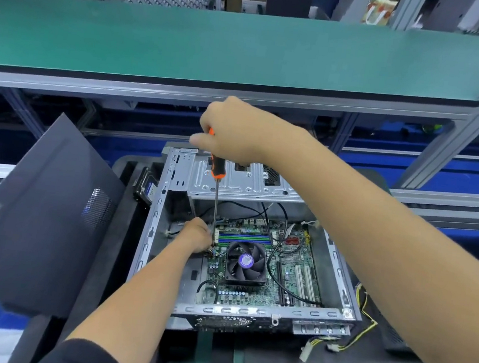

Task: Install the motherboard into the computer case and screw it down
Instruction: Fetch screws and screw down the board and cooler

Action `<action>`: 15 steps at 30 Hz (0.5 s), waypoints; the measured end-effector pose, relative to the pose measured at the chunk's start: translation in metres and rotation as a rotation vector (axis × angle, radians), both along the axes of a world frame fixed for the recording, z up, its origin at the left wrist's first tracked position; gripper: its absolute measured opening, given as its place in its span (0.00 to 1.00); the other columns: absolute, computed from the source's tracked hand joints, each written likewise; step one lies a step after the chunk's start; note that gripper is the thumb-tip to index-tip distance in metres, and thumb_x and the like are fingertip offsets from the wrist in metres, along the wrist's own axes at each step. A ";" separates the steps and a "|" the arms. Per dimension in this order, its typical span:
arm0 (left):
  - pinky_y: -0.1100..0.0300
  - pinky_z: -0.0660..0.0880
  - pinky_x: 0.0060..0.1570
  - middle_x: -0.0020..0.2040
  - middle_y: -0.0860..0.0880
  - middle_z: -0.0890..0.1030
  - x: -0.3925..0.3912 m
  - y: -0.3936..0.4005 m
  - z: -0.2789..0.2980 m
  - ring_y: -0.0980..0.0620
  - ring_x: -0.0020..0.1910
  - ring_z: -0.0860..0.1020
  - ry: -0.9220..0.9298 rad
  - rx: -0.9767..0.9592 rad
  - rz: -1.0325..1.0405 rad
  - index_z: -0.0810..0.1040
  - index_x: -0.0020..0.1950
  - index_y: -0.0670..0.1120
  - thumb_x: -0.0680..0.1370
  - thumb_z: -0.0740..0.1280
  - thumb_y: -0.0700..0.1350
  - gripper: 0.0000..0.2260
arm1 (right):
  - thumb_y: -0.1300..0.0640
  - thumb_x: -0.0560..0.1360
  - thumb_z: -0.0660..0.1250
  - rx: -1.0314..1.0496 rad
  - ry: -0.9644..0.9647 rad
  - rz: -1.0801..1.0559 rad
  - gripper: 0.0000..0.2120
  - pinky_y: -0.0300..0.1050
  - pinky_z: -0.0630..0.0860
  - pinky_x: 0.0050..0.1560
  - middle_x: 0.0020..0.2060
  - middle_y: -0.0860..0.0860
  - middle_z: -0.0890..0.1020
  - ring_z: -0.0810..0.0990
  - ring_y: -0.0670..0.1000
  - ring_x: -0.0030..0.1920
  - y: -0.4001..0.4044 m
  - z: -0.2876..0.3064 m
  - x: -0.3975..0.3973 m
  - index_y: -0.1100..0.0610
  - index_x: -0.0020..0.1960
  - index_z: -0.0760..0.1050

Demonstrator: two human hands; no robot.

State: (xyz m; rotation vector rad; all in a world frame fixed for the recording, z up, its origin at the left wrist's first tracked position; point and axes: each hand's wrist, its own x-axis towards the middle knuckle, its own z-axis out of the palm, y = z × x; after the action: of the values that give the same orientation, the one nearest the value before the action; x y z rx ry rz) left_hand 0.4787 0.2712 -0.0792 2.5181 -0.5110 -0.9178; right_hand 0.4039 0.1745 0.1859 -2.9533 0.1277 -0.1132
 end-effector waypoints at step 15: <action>0.60 0.73 0.40 0.52 0.42 0.78 -0.012 0.008 0.025 0.45 0.48 0.79 -0.251 0.104 -0.371 0.73 0.53 0.39 0.75 0.67 0.40 0.09 | 0.54 0.76 0.68 0.707 -0.041 -0.107 0.11 0.36 0.77 0.30 0.38 0.59 0.82 0.83 0.50 0.31 0.000 -0.046 0.002 0.59 0.45 0.70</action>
State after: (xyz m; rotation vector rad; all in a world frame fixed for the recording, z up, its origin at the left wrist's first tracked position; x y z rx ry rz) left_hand 0.4670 0.2789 -0.0540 2.7002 -1.0634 -0.7681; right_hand 0.4056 0.1744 0.1399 -2.2380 0.2588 -0.1135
